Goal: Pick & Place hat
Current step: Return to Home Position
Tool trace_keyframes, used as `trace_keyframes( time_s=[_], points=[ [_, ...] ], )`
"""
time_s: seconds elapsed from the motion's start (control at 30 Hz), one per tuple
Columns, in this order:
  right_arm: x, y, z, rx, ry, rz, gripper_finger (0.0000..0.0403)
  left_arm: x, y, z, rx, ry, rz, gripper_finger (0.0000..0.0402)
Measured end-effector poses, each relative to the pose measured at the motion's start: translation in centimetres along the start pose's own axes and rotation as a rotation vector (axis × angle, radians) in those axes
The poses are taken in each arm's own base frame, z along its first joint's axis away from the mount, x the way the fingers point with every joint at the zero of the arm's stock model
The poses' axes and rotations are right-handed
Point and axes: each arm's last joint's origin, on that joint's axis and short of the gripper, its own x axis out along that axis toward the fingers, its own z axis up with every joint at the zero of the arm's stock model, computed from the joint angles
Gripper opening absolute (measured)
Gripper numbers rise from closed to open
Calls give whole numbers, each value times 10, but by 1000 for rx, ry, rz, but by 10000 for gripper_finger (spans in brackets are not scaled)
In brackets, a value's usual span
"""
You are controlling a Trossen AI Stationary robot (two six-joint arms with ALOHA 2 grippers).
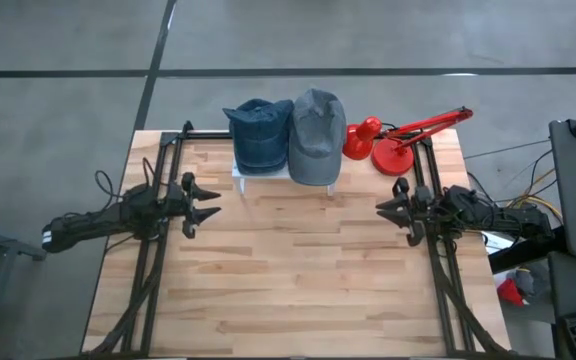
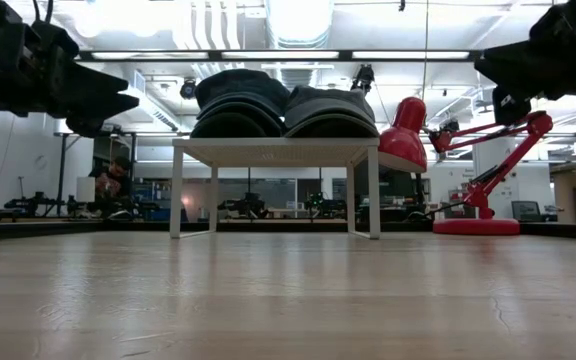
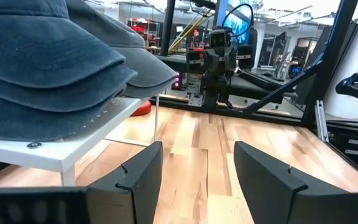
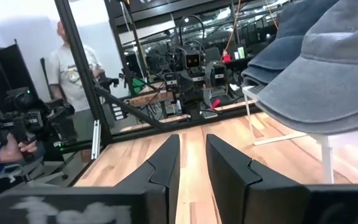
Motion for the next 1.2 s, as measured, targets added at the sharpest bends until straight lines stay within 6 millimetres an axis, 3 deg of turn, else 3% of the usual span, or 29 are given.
trace_keyframes(
  time_s=[0.5,0.93,1.2],
  points=[
    [1,-2,-7,-102,31,-7,71,0,0,-1,25,5,-17,201],
    [1,-2,-7,-105,32,-7,91,0,0,-1,22,8,-16,202],
    [1,-2,-7,-105,32,-6,79,0,0,-1,23,9,-16,202]
  ],
)
